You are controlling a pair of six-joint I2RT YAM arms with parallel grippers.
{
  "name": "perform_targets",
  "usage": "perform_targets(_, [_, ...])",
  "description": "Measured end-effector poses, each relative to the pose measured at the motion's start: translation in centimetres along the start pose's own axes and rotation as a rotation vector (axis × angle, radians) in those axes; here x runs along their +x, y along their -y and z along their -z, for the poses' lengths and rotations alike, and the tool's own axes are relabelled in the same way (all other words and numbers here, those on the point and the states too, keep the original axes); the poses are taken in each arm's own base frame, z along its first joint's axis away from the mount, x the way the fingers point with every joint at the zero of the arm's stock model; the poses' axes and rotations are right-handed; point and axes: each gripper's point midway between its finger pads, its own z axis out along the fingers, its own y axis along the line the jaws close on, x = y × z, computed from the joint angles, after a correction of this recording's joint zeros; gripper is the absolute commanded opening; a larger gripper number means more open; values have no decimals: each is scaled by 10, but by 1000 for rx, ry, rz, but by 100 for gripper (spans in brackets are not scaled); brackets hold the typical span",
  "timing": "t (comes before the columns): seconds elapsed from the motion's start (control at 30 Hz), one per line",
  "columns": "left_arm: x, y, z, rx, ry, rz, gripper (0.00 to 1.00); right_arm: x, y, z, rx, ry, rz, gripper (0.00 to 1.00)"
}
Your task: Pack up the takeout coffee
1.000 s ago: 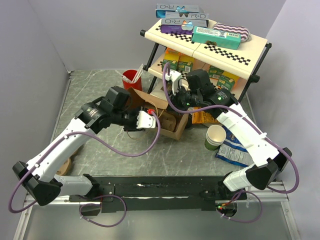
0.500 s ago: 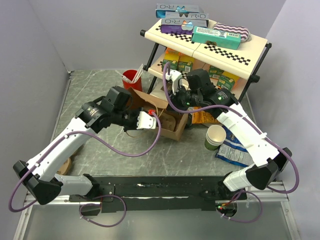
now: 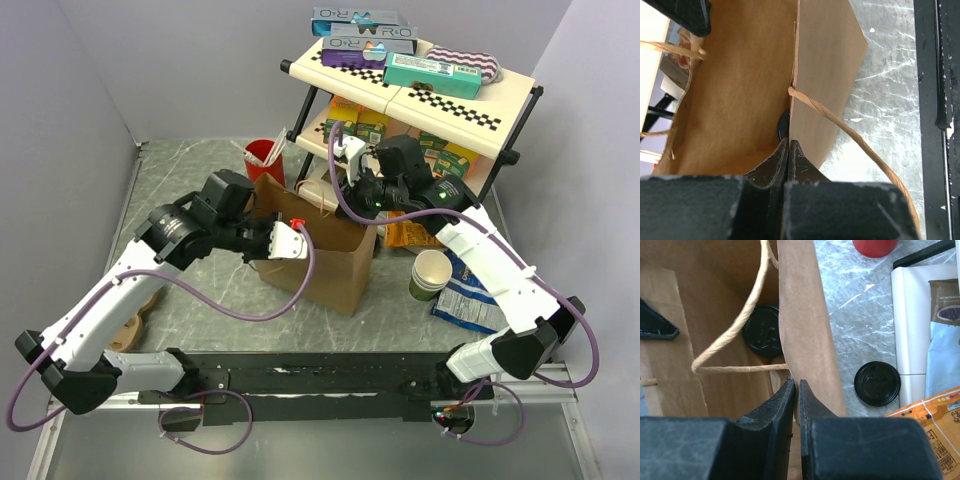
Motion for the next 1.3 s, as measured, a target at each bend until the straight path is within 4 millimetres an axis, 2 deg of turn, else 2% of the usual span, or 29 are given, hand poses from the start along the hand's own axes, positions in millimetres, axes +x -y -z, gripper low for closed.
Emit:
perform_targets(0.1, [1, 3, 3, -2, -10, 7, 1, 0, 0, 0, -1, 0, 0, 16])
perform_targets(0.13, [1, 3, 4, -3, -12, 10, 10, 0, 0, 0, -3, 0, 0, 17])
perform_targets(0.17, [1, 4, 5, -5, -12, 13, 38, 0, -1, 0, -3, 0, 0, 20])
perform_targets(0.27, [-1, 3, 6, -14, -6, 13, 68, 0, -1, 2, -3, -4, -1, 26])
perform_targets(0.37, [-5, 3, 11, -30, 5, 20, 81, -2, -2, 5, -4, -5, 9, 33])
perform_targets(0.47, [-7, 3, 14, -39, 12, 20, 91, -5, -2, 9, -3, 2, 26, 39])
perform_targets(0.7, [-14, -4, 19, -86, 39, 47, 95, -9, -9, 22, -27, 8, 63, 45])
perform_targets(1.0, [-21, -32, 23, -219, 55, 87, 95, -28, -18, 40, -58, 58, 100, 46])
perform_targets(1.13, [-24, -42, 26, -267, 62, 97, 92, -36, -19, 45, -58, 79, 114, 46])
perform_targets(1.3, [-28, -58, 30, -347, 77, 130, 86, -35, -19, 46, -55, 77, 115, 46])
